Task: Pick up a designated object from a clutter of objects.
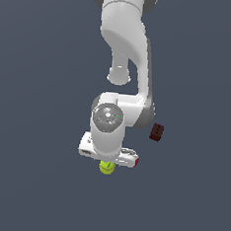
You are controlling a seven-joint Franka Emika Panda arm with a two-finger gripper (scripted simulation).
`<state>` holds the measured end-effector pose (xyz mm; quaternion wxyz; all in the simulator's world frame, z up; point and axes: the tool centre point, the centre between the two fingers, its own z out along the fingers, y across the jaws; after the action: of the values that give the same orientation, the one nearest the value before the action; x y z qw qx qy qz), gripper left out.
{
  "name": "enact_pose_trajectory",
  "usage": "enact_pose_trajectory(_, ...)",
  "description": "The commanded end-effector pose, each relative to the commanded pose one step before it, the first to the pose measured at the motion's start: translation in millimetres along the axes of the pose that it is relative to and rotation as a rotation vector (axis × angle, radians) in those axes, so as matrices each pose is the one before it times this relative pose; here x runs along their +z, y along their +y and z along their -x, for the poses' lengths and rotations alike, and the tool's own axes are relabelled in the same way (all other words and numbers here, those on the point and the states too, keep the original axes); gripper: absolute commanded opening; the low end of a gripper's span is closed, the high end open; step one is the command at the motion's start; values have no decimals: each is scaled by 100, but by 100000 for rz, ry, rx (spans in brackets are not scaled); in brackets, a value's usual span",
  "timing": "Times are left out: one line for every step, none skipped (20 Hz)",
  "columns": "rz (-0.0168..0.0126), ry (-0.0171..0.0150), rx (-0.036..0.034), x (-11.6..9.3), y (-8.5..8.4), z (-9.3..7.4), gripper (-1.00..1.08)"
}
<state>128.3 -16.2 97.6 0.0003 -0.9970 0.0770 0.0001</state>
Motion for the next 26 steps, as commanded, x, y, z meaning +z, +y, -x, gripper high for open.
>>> enact_pose_trajectory(47,38,435,496,59,-150,100)
enact_pose_trajectory(11,-16,66,84,12,-15,100)
enact_pose_trajectory(0,0,0,24,-10,-3,100)
enact_pose_trajectory(6,-113,-105,-91,5,69,100)
enact_pose_trajectory(0,0,0,39,0,0,100)
enact_pose_trajectory(0,0,0,117,-1,1,100)
enact_pose_trajectory(0,0,0,194,-2,1,100)
enact_pose_trajectory(0,0,0,271,-3,3,100)
enact_pose_trajectory(0,0,0,348,-4,5,100)
enact_pose_trajectory(0,0,0,423,-5,7,100)
enact_pose_trajectory(0,0,0,497,-5,11,100)
enact_pose_trajectory(-2,63,75,526,44,12,100)
enact_pose_trajectory(0,0,0,614,-6,17,100)
enact_pose_trajectory(0,0,0,547,-5,14,100)
enact_pose_trajectory(0,0,0,467,-5,9,100)
enact_pose_trajectory(0,0,0,386,-5,2,100)
enact_pose_trajectory(0,0,0,305,-5,-7,100)
enact_pose_trajectory(-1,44,53,194,30,-19,100)
enact_pose_trajectory(0,0,0,143,-6,-27,100)
enact_pose_trajectory(0,0,0,62,-6,-38,100)
enact_pose_trajectory(0,0,0,-10,-5,-41,100)
enact_pose_trajectory(0,0,0,-17,-2,-17,100)
enact_pose_trajectory(0,0,0,0,0,0,-100)
enact_pose_trajectory(0,0,0,0,0,0,-100)
enact_pose_trajectory(0,0,0,0,0,0,-100)
enact_pose_trajectory(0,0,0,0,0,0,-100)
